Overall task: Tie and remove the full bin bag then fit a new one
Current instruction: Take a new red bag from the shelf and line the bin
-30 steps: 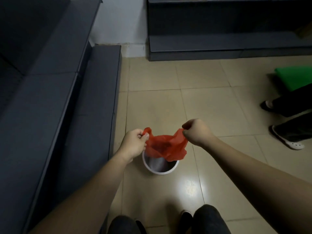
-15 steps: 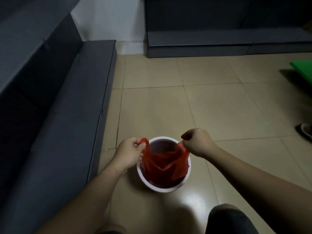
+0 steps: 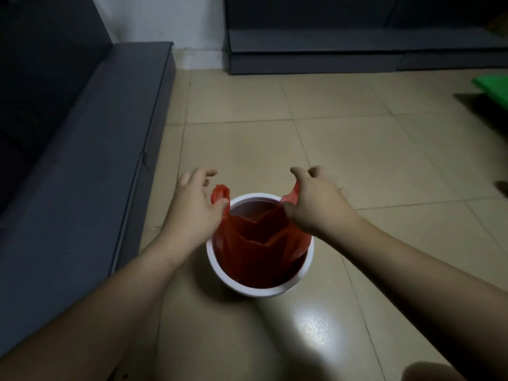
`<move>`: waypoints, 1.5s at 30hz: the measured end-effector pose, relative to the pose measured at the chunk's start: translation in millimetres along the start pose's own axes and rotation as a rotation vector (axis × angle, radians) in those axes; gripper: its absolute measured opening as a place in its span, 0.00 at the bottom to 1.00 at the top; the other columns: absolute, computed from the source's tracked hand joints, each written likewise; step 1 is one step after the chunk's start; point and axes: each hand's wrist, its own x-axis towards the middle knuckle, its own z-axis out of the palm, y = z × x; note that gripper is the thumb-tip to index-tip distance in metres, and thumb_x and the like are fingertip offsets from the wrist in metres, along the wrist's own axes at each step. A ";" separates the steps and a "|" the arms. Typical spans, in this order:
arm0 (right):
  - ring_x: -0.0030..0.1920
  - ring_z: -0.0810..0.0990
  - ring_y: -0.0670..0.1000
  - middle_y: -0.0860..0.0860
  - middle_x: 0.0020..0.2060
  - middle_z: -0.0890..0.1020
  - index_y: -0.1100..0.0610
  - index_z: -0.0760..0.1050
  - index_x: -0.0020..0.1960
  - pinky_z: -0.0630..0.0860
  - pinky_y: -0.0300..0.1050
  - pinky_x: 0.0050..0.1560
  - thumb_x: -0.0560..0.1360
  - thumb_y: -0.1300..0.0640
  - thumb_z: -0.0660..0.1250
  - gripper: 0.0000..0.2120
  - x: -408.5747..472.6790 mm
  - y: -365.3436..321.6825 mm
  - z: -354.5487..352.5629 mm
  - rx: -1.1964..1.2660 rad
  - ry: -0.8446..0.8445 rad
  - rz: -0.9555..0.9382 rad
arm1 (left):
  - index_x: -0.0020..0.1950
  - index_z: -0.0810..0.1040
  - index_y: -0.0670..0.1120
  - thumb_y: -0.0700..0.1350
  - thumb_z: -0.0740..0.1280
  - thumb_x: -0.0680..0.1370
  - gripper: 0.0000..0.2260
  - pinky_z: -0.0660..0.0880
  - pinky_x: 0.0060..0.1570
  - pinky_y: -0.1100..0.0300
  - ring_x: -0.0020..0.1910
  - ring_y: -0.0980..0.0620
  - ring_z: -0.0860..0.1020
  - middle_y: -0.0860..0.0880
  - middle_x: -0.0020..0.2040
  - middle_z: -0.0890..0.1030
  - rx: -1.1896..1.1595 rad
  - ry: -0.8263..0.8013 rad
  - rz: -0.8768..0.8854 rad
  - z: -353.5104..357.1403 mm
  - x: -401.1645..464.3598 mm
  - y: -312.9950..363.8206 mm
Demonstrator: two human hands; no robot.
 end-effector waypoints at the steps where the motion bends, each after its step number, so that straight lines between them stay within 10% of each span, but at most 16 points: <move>1: 0.65 0.70 0.59 0.55 0.67 0.68 0.47 0.64 0.72 0.66 0.57 0.61 0.70 0.48 0.67 0.32 -5.1 -3.4 -4.5 -0.082 0.056 -0.055 | 0.65 0.75 0.50 0.42 0.73 0.73 0.21 0.75 0.60 0.51 0.57 0.47 0.75 0.47 0.60 0.75 0.086 0.029 0.172 -3.3 -4.2 9.4; 5: 0.54 0.77 0.55 0.50 0.51 0.79 0.46 0.77 0.56 0.57 0.52 0.48 0.69 0.51 0.62 0.16 -17.2 -9.7 -1.0 -0.248 0.119 -0.538 | 0.51 0.82 0.45 0.39 0.69 0.71 0.10 0.75 0.55 0.47 0.51 0.40 0.78 0.44 0.50 0.80 0.466 -0.176 0.835 7.6 -16.9 23.6; 12: 0.48 0.80 0.55 0.48 0.42 0.83 0.42 0.75 0.56 0.57 0.55 0.49 0.70 0.44 0.61 0.16 -25.4 25.2 27.2 -0.399 -0.130 -0.508 | 0.71 0.68 0.50 0.54 0.67 0.76 0.25 0.65 0.66 0.49 0.65 0.46 0.73 0.49 0.64 0.76 0.821 -0.464 0.613 26.1 -19.0 -8.2; 17: 0.51 0.79 0.53 0.46 0.46 0.83 0.45 0.77 0.55 0.60 0.57 0.52 0.64 0.57 0.62 0.20 -30.0 37.8 32.7 -0.445 -0.157 -0.463 | 0.62 0.78 0.51 0.51 0.64 0.79 0.13 0.64 0.60 0.48 0.63 0.46 0.71 0.49 0.61 0.77 0.921 -0.409 0.614 24.0 -13.3 -13.4; 24: 0.47 0.78 0.54 0.45 0.34 0.80 0.47 0.82 0.39 0.56 0.54 0.52 0.63 0.60 0.68 0.09 -5.6 80.2 29.6 -0.457 0.077 -0.488 | 0.53 0.82 0.51 0.50 0.64 0.80 0.09 0.69 0.60 0.51 0.58 0.48 0.75 0.51 0.53 0.80 0.752 -0.416 0.459 2.0 -13.6 -46.1; 29: 0.54 0.76 0.47 0.41 0.45 0.82 0.42 0.81 0.53 0.57 0.60 0.61 0.65 0.42 0.69 0.17 -27.3 74.0 36.9 -0.309 0.049 -0.489 | 0.58 0.80 0.55 0.56 0.66 0.77 0.12 0.68 0.63 0.52 0.59 0.52 0.74 0.55 0.54 0.80 0.572 -0.419 0.413 3.5 -28.0 -63.8; 39: 0.43 0.78 0.47 0.41 0.34 0.80 0.45 0.82 0.41 0.56 0.49 0.48 0.69 0.51 0.75 0.03 -32.7 96.3 55.1 -0.105 0.186 -0.515 | 0.54 0.82 0.57 0.54 0.65 0.79 0.08 0.67 0.61 0.54 0.54 0.57 0.72 0.59 0.51 0.80 0.424 -0.355 0.465 5.7 -34.7 -77.1; 45: 0.44 0.70 0.30 0.29 0.35 0.74 0.42 0.80 0.42 0.57 0.48 0.46 0.69 0.39 0.68 0.08 -49.2 118.1 74.6 0.106 0.074 -0.532 | 0.52 0.84 0.59 0.56 0.67 0.77 0.08 0.70 0.58 0.56 0.52 0.61 0.73 0.62 0.50 0.82 0.311 -0.429 0.506 8.2 -53.1 -98.9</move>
